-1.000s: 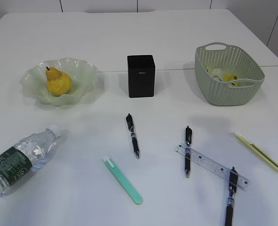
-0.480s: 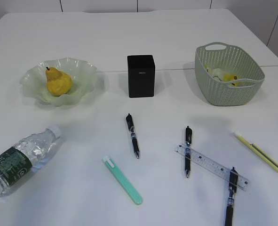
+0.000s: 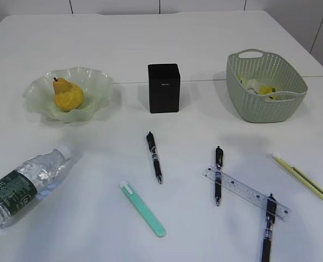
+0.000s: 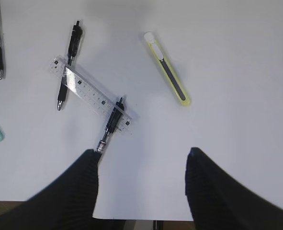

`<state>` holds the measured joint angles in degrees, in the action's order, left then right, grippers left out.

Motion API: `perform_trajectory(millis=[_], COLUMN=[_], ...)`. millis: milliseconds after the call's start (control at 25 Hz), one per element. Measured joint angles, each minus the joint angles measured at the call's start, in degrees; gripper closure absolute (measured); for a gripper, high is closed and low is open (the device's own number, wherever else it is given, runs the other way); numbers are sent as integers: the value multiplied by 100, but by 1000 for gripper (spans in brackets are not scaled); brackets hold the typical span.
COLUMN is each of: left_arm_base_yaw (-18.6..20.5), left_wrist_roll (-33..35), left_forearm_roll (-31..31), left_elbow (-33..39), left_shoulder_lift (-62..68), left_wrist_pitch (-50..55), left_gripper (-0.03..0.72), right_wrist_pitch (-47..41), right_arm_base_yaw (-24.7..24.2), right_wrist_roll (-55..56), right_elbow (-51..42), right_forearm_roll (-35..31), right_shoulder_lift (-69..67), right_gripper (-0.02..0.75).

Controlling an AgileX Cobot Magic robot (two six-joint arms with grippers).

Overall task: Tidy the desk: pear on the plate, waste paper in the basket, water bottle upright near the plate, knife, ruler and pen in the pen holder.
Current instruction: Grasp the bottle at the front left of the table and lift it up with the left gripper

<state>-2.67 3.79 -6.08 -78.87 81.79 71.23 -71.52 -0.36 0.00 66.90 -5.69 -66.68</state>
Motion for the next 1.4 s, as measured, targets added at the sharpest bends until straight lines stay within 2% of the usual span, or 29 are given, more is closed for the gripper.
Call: perform_trajectory(millis=[440, 640, 720, 840, 960, 1080, 1400], left_arm_base_yaw=[0, 0, 0, 0, 0, 0, -119], left_wrist_roll=[220, 229, 269, 302, 311, 311, 323], left_forearm_roll=[-157, 11, 50, 63, 74, 74, 74], left_elbow=[-9, -9, -9, -9, -9, -9, -9], left_shoulder_lift=[432, 447, 474, 566, 665, 805, 1131], left_wrist_pitch=[-21, -21, -21, -21, -21, -27, -41], left_gripper=[413, 403, 365, 232, 132, 107, 101], right_wrist_pitch=[0, 0, 0, 0, 0, 0, 0], right_arm_base_yaw=[0, 0, 0, 0, 0, 0, 0], right_wrist_roll=[0, 0, 0, 0, 0, 0, 0], right_elbow=[0, 0, 0, 0, 0, 0, 0], right_forearm_roll=[0, 0, 0, 0, 0, 0, 0], right_shoulder_lift=[0, 0, 0, 0, 0, 0, 0], right_gripper=[279, 279, 279, 279, 279, 279, 279])
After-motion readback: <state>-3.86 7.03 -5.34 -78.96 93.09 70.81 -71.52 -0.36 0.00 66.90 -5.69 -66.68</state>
